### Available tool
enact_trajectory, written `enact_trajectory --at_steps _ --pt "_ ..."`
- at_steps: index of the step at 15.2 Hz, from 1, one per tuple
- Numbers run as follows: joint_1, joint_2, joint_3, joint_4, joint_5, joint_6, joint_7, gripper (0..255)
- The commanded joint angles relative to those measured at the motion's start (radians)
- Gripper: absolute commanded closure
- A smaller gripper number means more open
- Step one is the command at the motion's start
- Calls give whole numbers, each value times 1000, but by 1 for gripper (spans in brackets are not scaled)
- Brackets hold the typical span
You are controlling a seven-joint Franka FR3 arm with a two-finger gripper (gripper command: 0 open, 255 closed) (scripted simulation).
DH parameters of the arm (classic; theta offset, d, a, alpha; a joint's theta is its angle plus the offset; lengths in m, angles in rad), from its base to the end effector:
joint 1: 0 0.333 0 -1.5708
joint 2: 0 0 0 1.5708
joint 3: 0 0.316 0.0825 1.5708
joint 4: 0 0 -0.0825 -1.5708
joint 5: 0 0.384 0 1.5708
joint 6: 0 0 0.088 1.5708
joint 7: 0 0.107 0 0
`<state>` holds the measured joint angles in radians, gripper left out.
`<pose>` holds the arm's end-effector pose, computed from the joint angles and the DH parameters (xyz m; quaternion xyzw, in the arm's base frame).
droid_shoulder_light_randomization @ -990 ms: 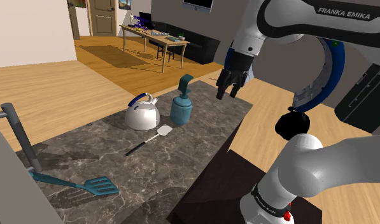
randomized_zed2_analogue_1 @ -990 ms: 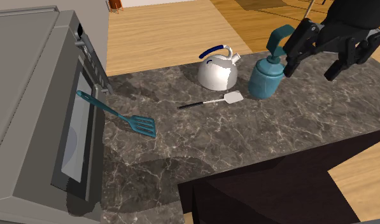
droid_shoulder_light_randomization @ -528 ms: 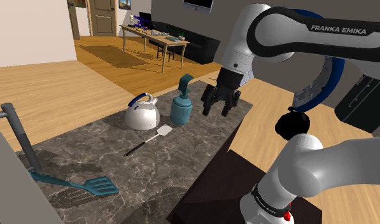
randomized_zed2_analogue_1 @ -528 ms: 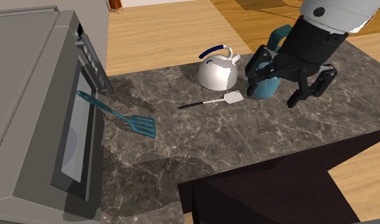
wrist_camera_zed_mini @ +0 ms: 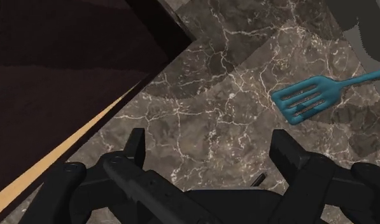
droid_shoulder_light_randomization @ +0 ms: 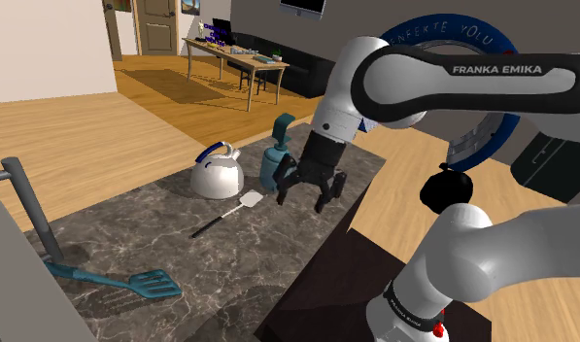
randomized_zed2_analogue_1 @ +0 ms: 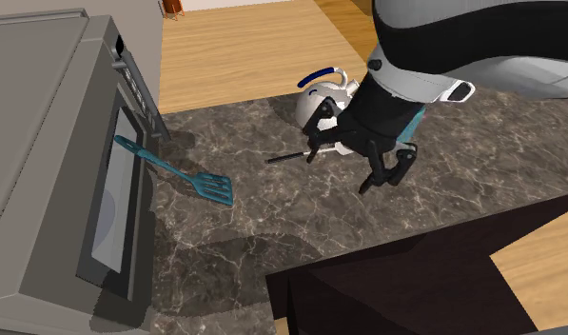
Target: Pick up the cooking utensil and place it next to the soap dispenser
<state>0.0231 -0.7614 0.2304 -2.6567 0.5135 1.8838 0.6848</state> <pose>0.3067 0.1185 0.4637 -0.9334 0.3195 0.0744 0.1456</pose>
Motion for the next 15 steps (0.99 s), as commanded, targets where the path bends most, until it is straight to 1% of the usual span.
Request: enact_trajectory --at_steps 1,5,9,12,15 --pt "11 33 48 -6 69 58 82 0" --pt "27 127 142 1 194 191 221 0" --pt "33 253 235 39 302 337 349 0" --pt "29 364 302 86 365 453 441 0" --pt "21 488 363 146 404 572 534 0"
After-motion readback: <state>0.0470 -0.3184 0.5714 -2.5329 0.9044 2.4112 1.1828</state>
